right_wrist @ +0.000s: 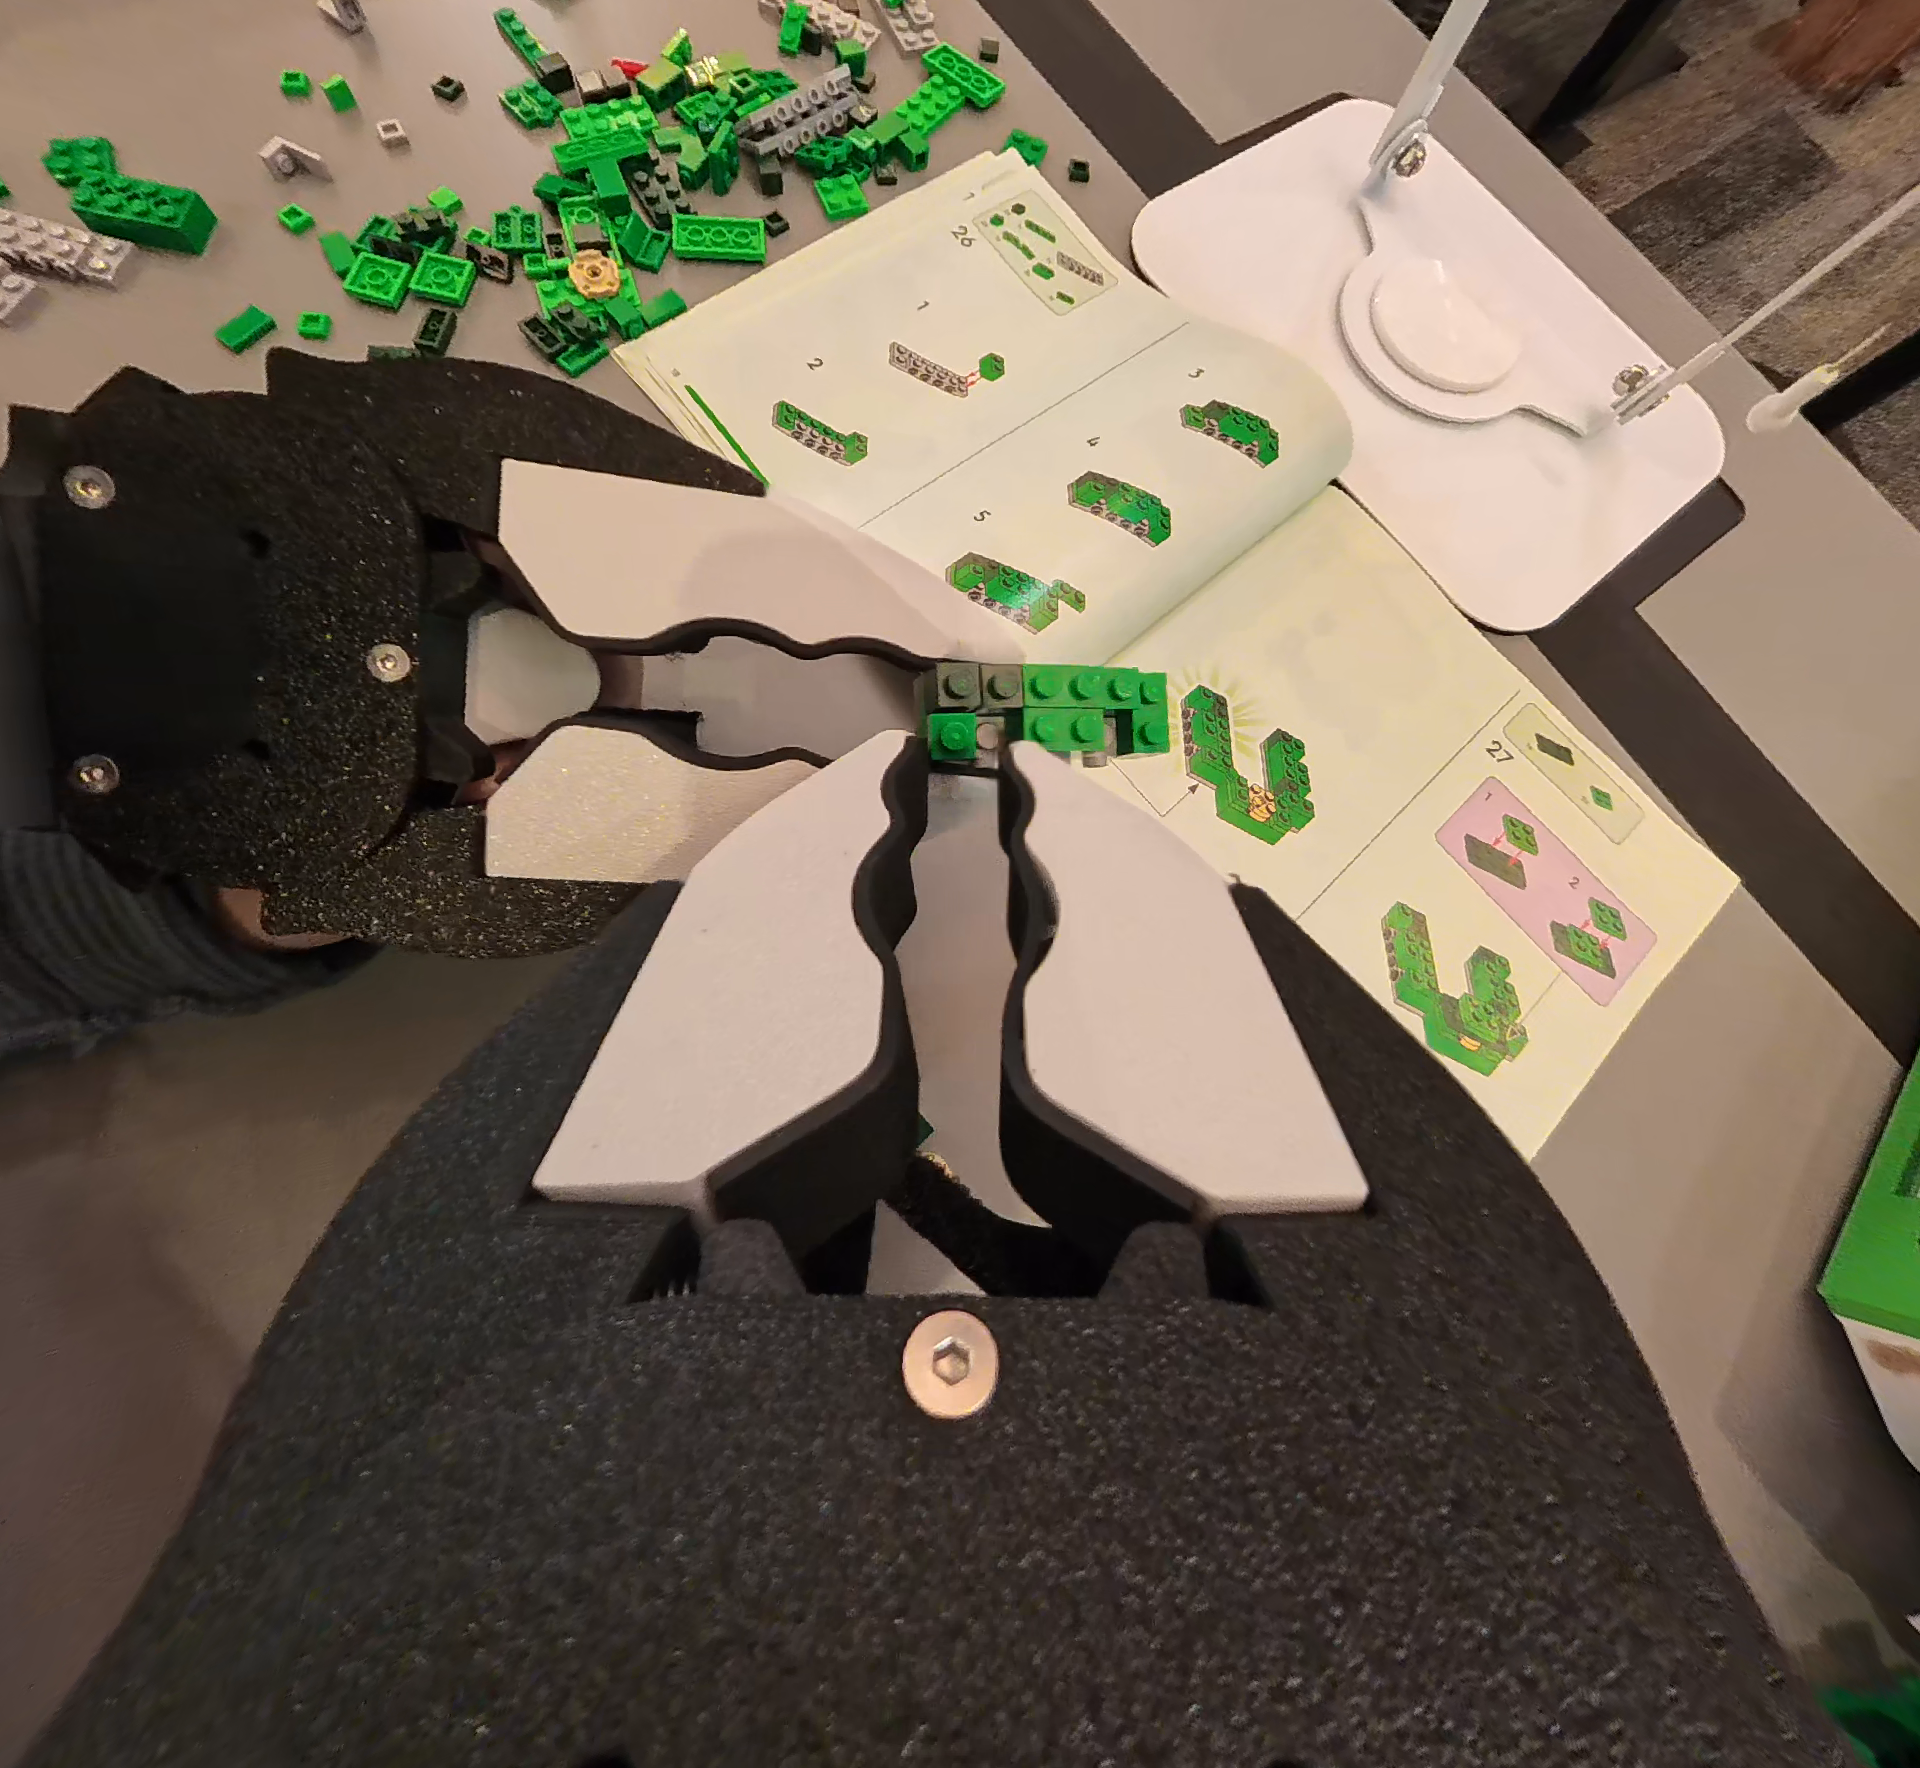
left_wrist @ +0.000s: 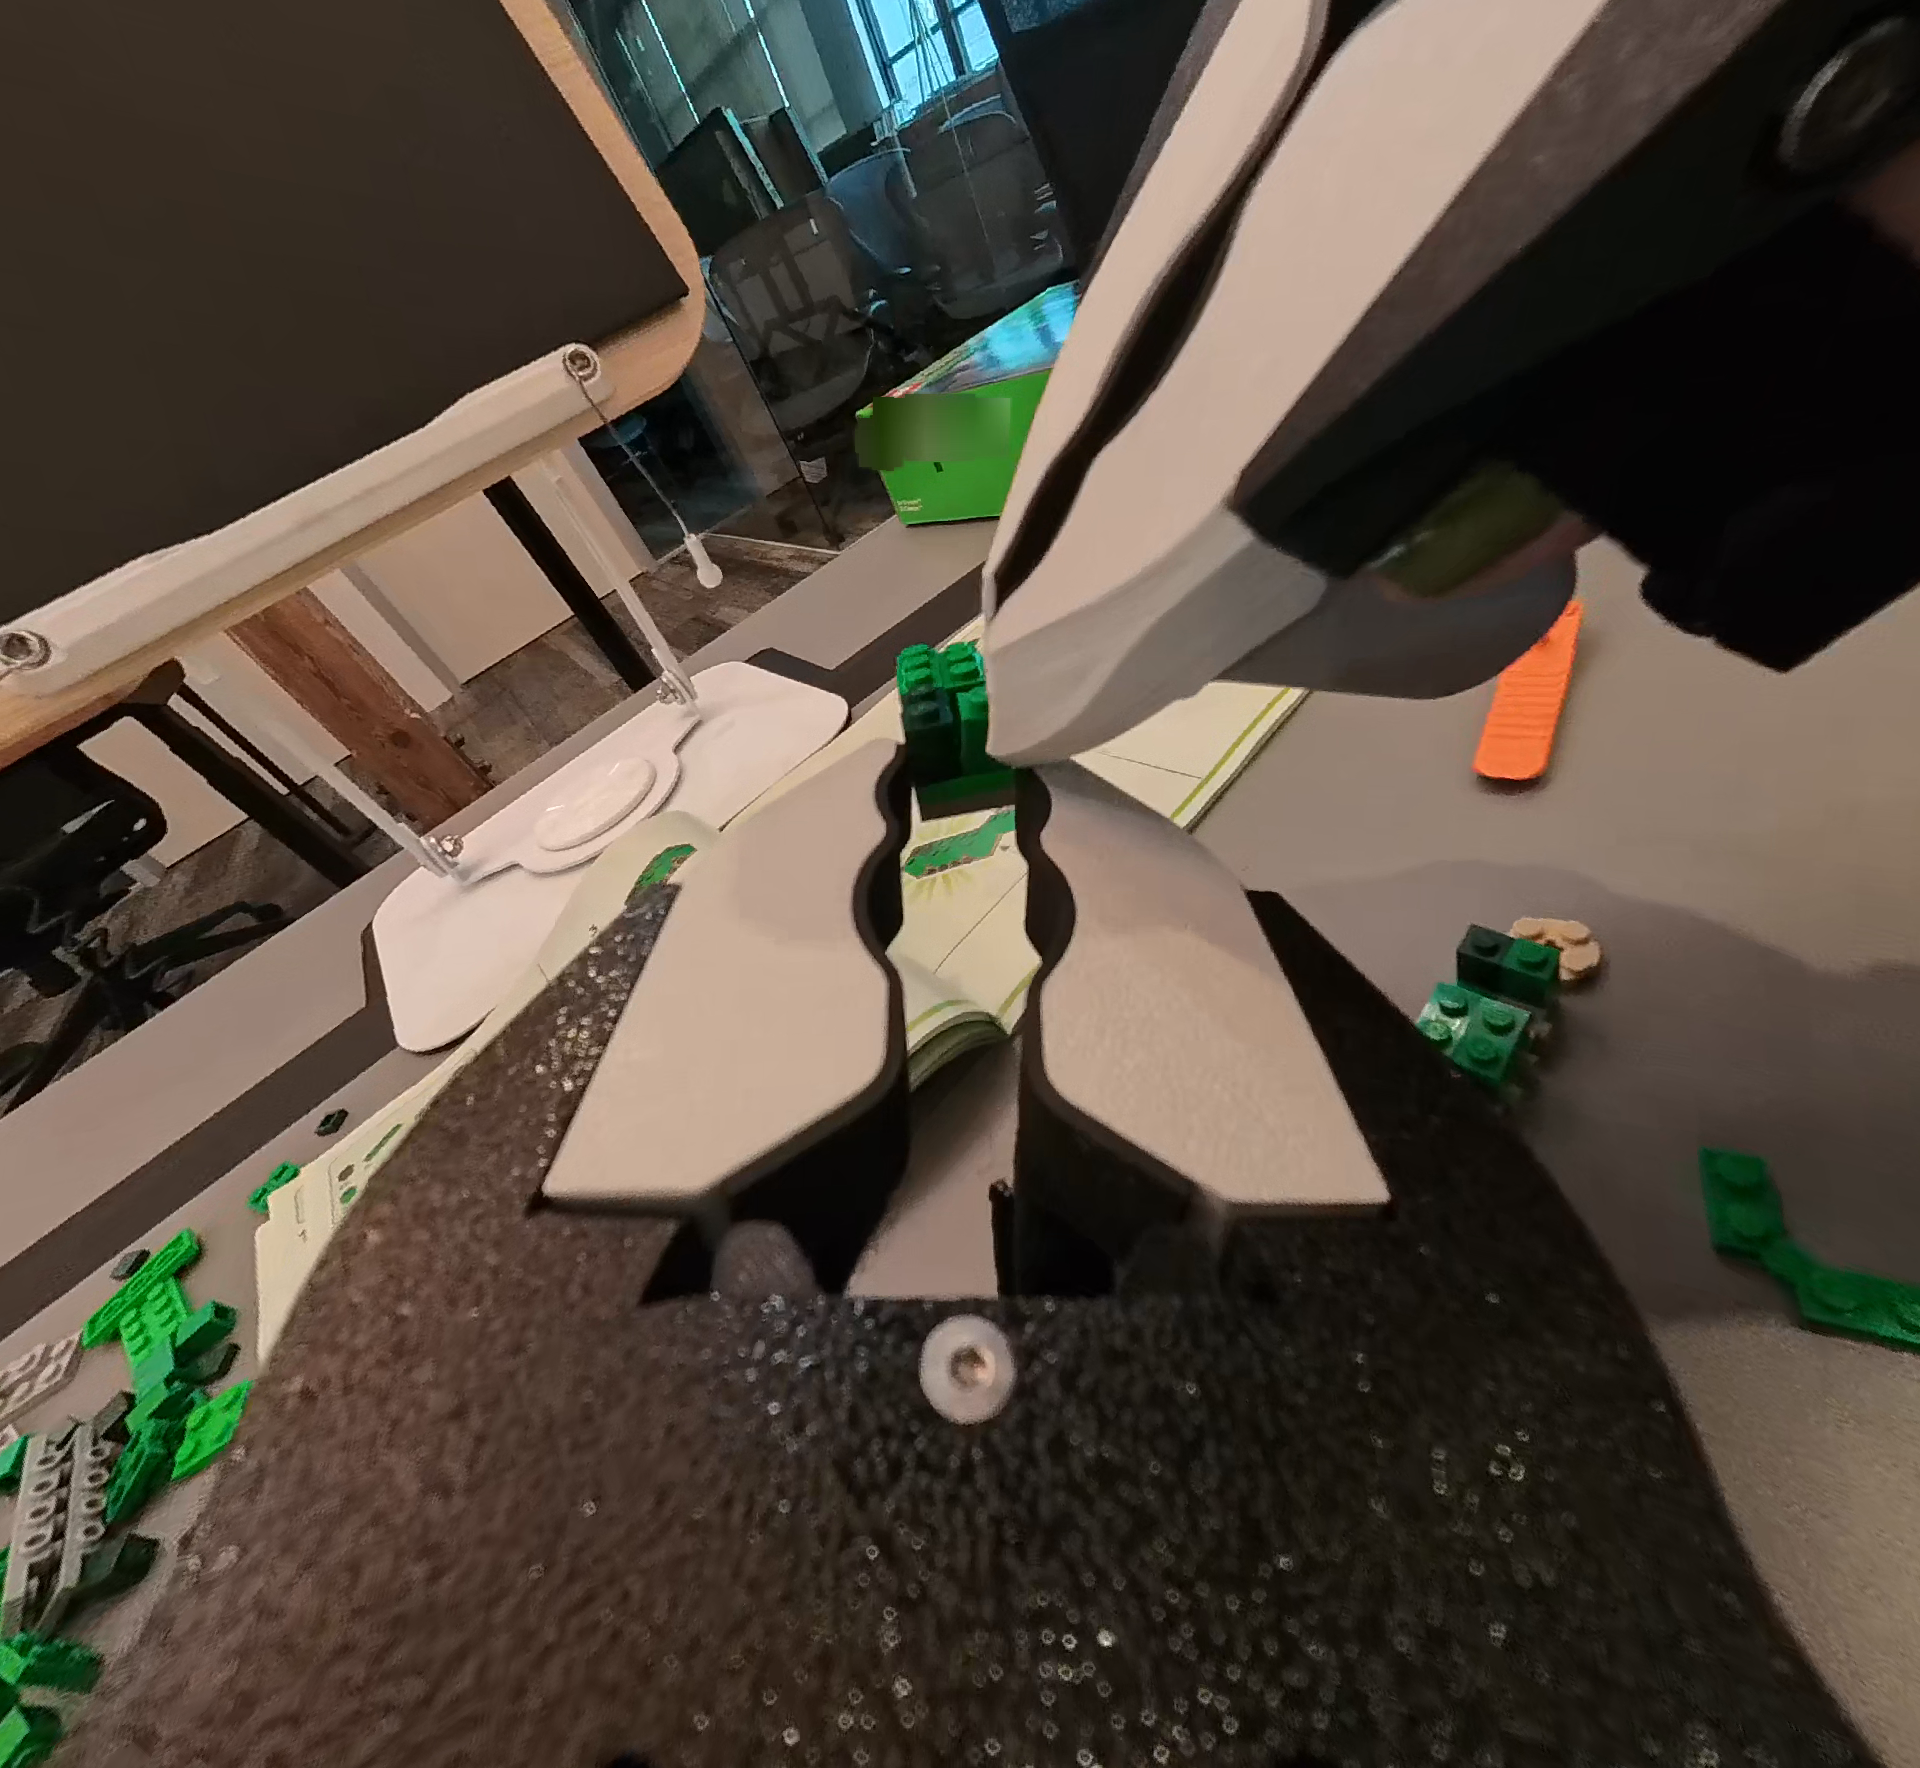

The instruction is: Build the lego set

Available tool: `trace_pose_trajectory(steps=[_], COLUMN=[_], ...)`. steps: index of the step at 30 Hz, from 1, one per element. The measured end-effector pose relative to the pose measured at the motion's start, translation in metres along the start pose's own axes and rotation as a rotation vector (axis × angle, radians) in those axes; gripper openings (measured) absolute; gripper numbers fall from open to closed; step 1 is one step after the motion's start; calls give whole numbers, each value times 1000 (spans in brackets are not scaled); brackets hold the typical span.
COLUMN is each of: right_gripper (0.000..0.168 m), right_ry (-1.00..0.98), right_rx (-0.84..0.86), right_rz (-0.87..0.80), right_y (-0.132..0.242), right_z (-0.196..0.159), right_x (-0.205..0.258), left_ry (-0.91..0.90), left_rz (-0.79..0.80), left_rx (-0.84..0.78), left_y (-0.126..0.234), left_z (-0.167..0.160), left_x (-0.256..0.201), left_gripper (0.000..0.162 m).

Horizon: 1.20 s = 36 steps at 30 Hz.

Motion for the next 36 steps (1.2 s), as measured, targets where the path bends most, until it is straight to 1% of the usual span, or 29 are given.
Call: trace_pose_trajectory(steps=[6, 15, 20, 23, 25, 28, 31, 32, 36], right_gripper=[16, 15, 14, 13, 10, 8, 9, 9, 11], right_ry=[-3, -9, 9, 83, 140, 256, 441, 475, 496], right_rx=[-3, -15, -57, -91, -80, 38, 174, 195, 152], right_rz=[5, 12, -35, 3, 92, 167, 112, 127, 231], right_y=[1, 3, 14, 21, 20, 7, -13, -18, -27], right_z=[0, 1, 1, -4, -15, -44, -72, -78, -75], right_x=[-1, -1, -12, -16, -13, -10, -15, -16, -20], left_ry=[-1, -1, 15, 34, 47, 48, 58, 58, 49], left_rz=[-1, -7, 3, 11, 13, 22, 18, 14, 2], left_rx=[-4, -4, 6, 3, -3, -6, -7, -7, -1], left_y=[0, 0, 0, 1, 1, 3, 3, 3, 2], left_z=[0, 0, -3, -6, -7, -9, -11, -11, -11], left_x=[0, 0, 6, 12, 17, 23, 27, 28, 27], left_gripper=[18, 18, 18, 18, 18, 18, 18, 18, 18])
Point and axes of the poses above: each gripper's, where its closed fingertips meet, y back along the fingers, z out of its top, x = y × z across the jaws, the point moved 5 cm from there along y, back along the fingers, and after that the axes turned 11 degrees about x, right-handed, at the moved point
